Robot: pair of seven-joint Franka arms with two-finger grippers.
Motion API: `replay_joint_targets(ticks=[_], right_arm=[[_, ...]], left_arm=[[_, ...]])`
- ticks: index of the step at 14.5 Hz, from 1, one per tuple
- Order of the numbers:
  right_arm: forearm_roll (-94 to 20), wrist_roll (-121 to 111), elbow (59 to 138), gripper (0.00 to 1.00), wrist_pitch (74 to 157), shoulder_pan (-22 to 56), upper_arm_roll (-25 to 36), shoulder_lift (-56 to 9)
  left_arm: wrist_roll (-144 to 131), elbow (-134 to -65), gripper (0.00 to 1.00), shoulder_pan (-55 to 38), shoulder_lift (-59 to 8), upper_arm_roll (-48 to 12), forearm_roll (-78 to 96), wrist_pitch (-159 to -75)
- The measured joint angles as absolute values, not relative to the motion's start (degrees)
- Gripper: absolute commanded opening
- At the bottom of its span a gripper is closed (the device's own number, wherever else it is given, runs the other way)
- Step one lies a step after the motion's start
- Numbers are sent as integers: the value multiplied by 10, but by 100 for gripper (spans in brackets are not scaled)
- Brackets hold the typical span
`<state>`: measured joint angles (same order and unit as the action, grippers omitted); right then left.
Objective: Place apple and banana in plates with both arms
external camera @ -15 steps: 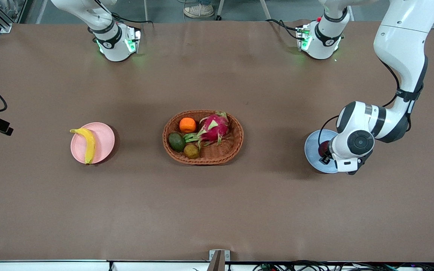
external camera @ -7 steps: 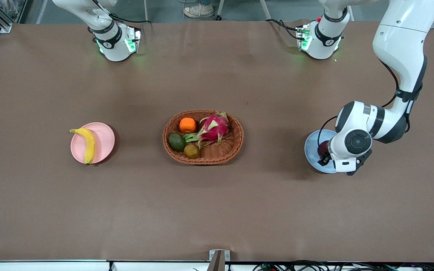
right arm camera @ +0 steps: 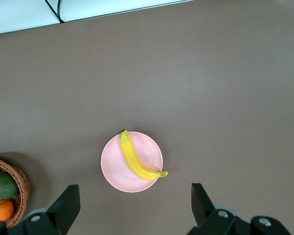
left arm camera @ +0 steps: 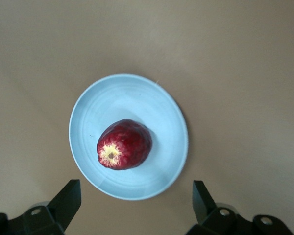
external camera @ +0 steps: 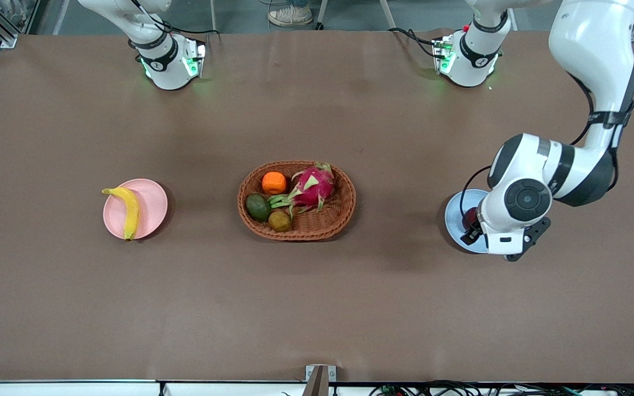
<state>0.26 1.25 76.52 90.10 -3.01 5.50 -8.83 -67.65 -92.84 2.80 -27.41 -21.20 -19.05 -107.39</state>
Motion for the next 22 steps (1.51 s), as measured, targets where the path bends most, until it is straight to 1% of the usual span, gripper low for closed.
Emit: replay_joint_targets(ticks=[3, 7, 10, 15, 19, 22], right_arm=[[3, 12, 776, 100, 910, -23, 56, -81], [3, -1, 810, 100, 927, -53, 33, -60], [3, -9, 820, 100, 927, -60, 28, -50], [3, -10, 910, 100, 951, -60, 22, 14], [3, -10, 932, 100, 951, -60, 19, 35], [3, -10, 940, 100, 950, -60, 18, 36]], left_arm=[[-634, -888, 100, 29, -255, -214, -191, -1067], [-535, -854, 100, 34, -230, -213, -191, -1055], [-458, -841, 100, 52, -194, -213, -179, -1013], [-286, -826, 100, 97, -130, -210, -96, -935], [-130, -836, 100, 97, -66, -145, -13, -860], [-56, -879, 100, 88, -14, -95, 3, -853]])
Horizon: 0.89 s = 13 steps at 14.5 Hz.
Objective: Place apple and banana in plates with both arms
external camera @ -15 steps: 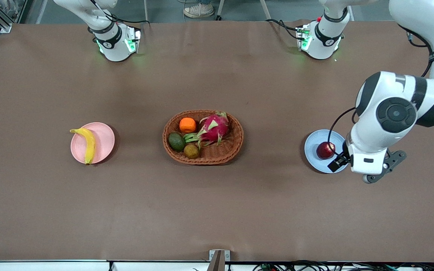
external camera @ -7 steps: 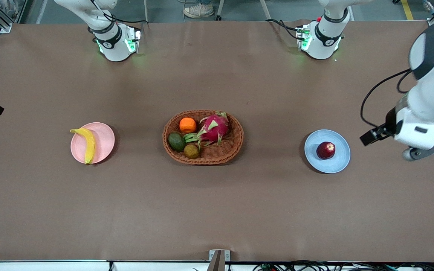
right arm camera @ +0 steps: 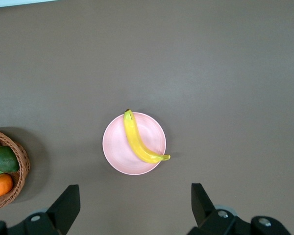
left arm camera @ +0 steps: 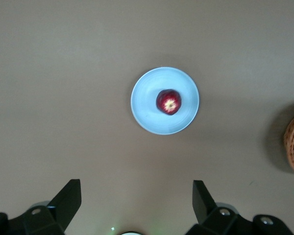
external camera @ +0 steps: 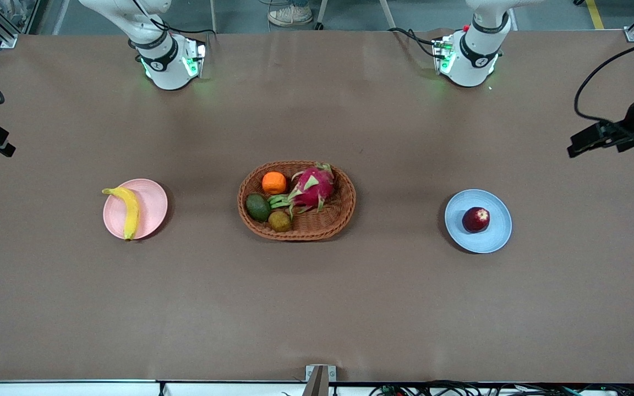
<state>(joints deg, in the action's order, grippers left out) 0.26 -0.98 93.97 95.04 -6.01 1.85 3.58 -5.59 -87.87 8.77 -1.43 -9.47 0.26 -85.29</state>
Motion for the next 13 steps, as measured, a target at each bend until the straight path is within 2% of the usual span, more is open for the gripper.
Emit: replay_joint_targets(ticks=[5, 13], right_arm=[[3, -10, 940, 100, 952, -60, 19, 36], [6, -14, 939, 100, 958, -60, 15, 37]], left_arm=[[-47, -906, 100, 63, 32, -82, 5, -847], [-46, -900, 100, 62, 40, -82, 5, -827]])
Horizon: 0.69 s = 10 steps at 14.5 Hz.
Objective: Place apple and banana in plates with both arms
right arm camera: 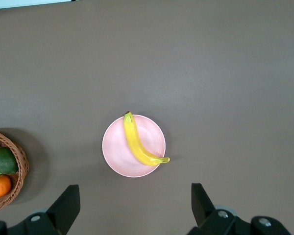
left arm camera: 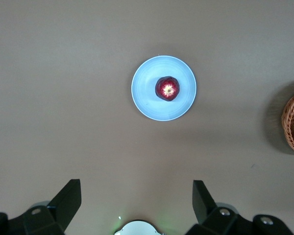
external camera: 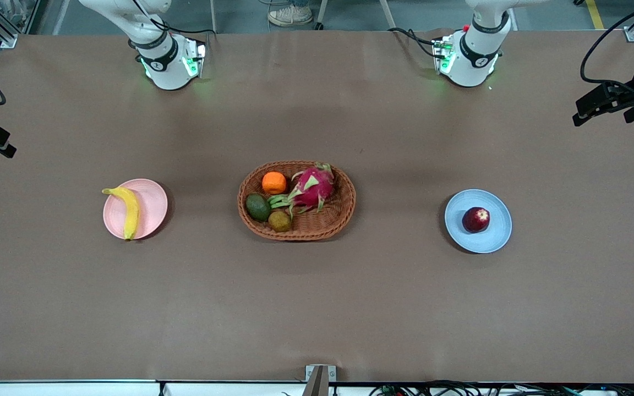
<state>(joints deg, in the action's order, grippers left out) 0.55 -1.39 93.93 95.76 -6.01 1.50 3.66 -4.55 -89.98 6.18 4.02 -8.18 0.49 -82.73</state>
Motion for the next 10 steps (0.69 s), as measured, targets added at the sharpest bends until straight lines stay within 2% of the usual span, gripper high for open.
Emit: replay_joint_targets(ticks=[6, 10], right_arm=[[6, -14, 935, 100, 958, -60, 12, 39], [6, -14, 935, 100, 958, -60, 12, 39]], left_arm=[[-45, -900, 100, 56, 39, -125, 5, -831], [-44, -900, 100, 58, 39, -126, 5, -831]])
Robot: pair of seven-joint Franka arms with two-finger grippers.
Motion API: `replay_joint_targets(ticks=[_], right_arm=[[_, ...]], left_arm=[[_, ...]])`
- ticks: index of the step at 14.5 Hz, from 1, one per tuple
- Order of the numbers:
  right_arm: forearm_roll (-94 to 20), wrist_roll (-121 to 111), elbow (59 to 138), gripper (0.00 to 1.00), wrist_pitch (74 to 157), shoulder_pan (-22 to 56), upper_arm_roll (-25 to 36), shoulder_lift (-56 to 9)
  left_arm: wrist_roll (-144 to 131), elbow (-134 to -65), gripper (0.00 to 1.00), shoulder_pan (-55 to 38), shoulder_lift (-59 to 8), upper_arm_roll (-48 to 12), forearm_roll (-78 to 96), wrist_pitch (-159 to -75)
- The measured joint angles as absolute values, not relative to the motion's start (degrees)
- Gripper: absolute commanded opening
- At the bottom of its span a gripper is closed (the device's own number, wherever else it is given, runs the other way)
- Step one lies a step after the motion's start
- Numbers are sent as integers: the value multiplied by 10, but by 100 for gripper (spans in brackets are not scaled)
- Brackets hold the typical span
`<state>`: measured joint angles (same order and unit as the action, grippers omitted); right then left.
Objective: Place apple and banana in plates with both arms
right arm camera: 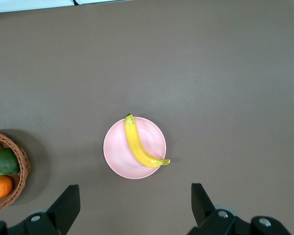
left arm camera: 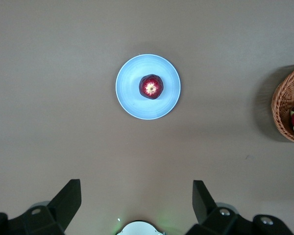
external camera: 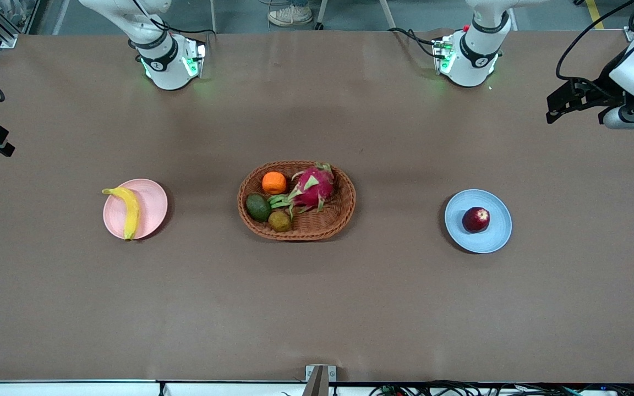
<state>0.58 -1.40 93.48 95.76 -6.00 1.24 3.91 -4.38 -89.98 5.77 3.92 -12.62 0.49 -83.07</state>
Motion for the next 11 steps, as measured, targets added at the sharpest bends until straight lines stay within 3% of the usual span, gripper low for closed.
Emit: replay_joint_targets(ticks=[11], right_arm=[[6, -14, 935, 100, 957, -60, 12, 39]], left_arm=[[-44, -900, 100, 60, 33, -125, 5, -841]])
